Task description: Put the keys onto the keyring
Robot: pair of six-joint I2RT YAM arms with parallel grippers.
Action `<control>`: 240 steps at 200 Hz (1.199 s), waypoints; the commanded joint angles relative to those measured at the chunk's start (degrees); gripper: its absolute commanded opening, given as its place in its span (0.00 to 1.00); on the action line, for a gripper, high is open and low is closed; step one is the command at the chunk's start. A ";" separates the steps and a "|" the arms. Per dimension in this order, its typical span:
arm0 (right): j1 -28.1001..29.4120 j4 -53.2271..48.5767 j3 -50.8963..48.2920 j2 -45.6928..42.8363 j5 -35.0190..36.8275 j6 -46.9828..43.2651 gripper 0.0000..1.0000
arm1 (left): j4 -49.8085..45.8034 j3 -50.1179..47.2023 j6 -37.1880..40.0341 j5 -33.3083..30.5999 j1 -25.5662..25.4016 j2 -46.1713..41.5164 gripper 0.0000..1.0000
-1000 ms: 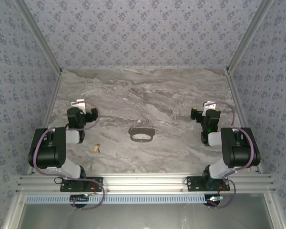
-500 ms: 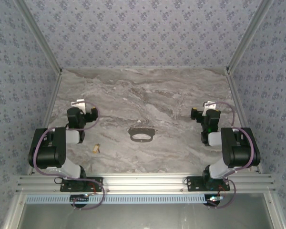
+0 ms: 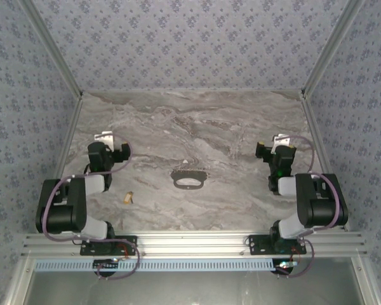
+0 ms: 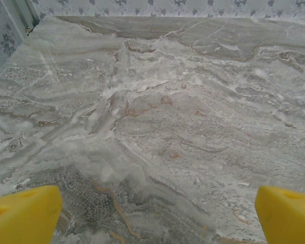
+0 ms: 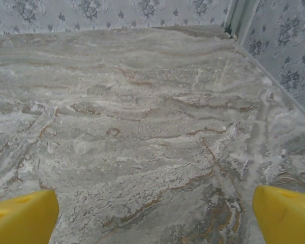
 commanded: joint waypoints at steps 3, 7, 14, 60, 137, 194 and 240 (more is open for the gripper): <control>0.89 -6.28 2.35 -4.87 3.02 0.19 1.00 | -4.27 2.08 1.05 0.29 -0.78 -3.27 0.98; 1.07 -7.54 2.69 -5.55 3.51 0.17 1.00 | -4.95 2.26 1.02 -0.03 -0.79 -3.74 0.98; 1.24 -9.10 3.09 -6.80 3.95 0.19 1.00 | -6.03 2.61 1.14 -0.49 -1.01 -4.61 0.98; 0.32 -25.65 10.10 -15.06 -5.20 11.18 1.00 | -18.13 7.46 -1.28 -2.47 -1.95 -10.24 0.98; -6.62 -35.63 17.74 -13.14 -36.10 31.16 0.99 | -38.17 15.08 -19.35 -2.56 -6.70 -20.48 0.98; 12.78 -53.07 16.73 -17.34 -28.16 21.00 0.84 | -53.29 18.90 -28.35 -1.06 -11.59 -25.31 0.98; 24.83 -53.56 11.63 -16.73 -21.74 20.48 0.75 | -58.74 19.72 -33.28 -0.91 -16.65 -25.88 0.98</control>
